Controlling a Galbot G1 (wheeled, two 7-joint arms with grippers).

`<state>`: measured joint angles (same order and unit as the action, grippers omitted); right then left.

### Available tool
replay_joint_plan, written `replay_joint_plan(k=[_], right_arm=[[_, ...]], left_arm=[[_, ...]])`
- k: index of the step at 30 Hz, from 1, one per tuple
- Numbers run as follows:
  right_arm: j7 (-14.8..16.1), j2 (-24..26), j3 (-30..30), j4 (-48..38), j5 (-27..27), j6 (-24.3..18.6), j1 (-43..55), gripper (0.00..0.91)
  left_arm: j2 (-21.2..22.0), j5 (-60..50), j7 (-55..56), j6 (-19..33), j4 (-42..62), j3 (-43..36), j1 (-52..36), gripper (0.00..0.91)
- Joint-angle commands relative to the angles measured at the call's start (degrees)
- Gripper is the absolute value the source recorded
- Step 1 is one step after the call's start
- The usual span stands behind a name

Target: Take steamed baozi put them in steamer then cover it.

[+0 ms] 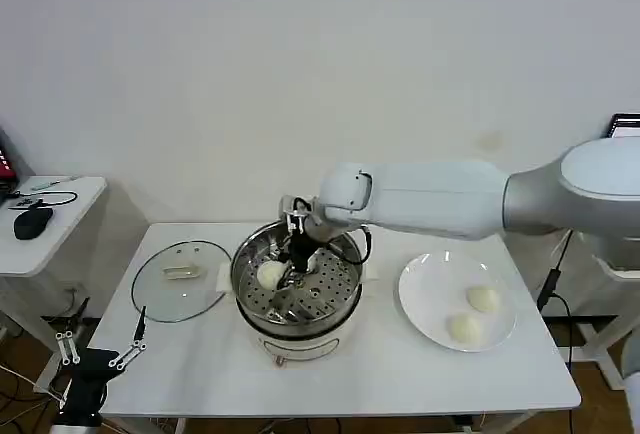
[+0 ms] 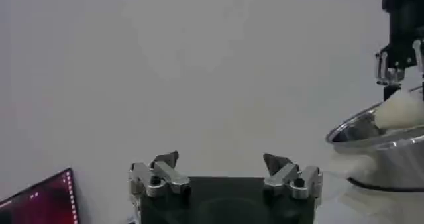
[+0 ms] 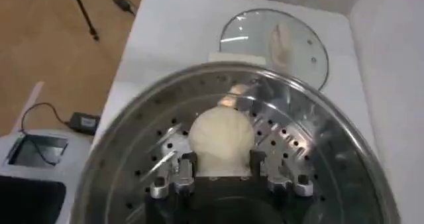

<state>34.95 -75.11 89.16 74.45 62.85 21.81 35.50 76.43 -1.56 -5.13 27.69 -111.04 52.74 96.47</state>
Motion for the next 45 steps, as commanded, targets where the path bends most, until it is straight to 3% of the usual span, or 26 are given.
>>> replay_joint_plan(k=[1,15,17,19,33,40,45], right_arm=[[-2.4,-1.4,-0.4,-1.1,-1.1,0.8,-2.1,0.524],[-2.5,-2.1,-1.1,-2.5,-1.7,0.4,-3.6,0.534],[-2.5,-2.0,-1.1,-2.5,-1.6,0.4,-3.7,0.836],[-2.4,-1.8,-1.2,-2.6,-1.7,0.0,-3.7,0.907],[-0.5,2.1,-5.4,-4.0,-3.9,-3.1,-2.1,0.907],[4.5,12.9,-7.0,-0.6,-7.9,-8.1,2.4,0.907],[4.3,22.2,-6.2,3.3,-12.9,-10.4,3.9,0.907]], left_arm=[[0.0,-0.1,0.0,0.0,-0.2,-0.1,0.1,0.907],[0.1,0.0,0.0,0.4,-0.2,0.1,0.5,0.907],[0.2,-0.1,0.0,0.5,-0.2,0.0,0.5,0.907],[0.2,-0.1,0.0,0.5,-0.2,0.0,0.6,0.907],[-0.1,-0.1,-0.1,1.1,0.4,-0.4,0.3,0.907],[-0.3,-0.3,-0.1,0.9,0.4,-1.0,-0.1,0.907],[-0.5,-0.7,-0.2,0.8,0.5,-1.7,-0.5,0.907]])
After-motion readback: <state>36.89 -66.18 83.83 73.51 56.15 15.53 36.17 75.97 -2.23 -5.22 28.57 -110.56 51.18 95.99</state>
